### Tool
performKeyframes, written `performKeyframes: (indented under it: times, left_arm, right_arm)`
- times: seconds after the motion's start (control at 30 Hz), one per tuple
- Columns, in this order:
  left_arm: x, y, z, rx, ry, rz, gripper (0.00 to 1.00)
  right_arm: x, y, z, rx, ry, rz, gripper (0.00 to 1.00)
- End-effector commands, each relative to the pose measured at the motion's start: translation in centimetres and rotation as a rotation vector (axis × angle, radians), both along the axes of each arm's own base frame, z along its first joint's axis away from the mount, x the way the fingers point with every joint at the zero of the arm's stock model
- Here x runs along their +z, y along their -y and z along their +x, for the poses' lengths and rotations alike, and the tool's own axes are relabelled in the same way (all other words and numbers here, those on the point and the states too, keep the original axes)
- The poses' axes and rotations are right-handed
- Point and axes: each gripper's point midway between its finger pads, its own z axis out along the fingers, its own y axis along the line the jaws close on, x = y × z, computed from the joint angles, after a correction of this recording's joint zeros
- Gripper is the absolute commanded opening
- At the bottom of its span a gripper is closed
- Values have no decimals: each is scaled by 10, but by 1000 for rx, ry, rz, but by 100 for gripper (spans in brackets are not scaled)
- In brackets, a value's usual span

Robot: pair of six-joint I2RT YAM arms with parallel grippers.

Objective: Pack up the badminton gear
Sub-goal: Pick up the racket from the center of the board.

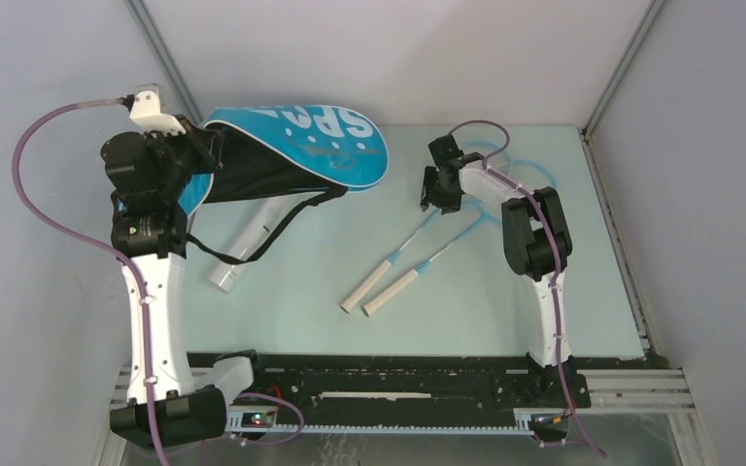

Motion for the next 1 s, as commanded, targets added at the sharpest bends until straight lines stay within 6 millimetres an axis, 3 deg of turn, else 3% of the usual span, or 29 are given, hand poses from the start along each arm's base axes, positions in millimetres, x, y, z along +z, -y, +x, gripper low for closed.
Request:
performKeyframes:
  times: [0.0,0.33,0.47,0.8,0.97]
  left_arm:
    - [35,11,-11,-42,129,6,0]
    - [36,14,-15,-57,133,-3,0]
    - [36,14,-15,-57,133,-4,0]
    - [35,13,-15,-51,131,1,0]
    - [31,14,-14,-56,123,2,0]
  right_arm:
    - [-32,15,-10,20,-69,-113,58]
    - [-37,18,-2,1,-70,-98,42]
    - [-38,24,-2,6,-80,-98,31]
    - [-32,42,-7,11,-111,-79,14]
    - [-27,39,-4,-4,-112,-31,4]
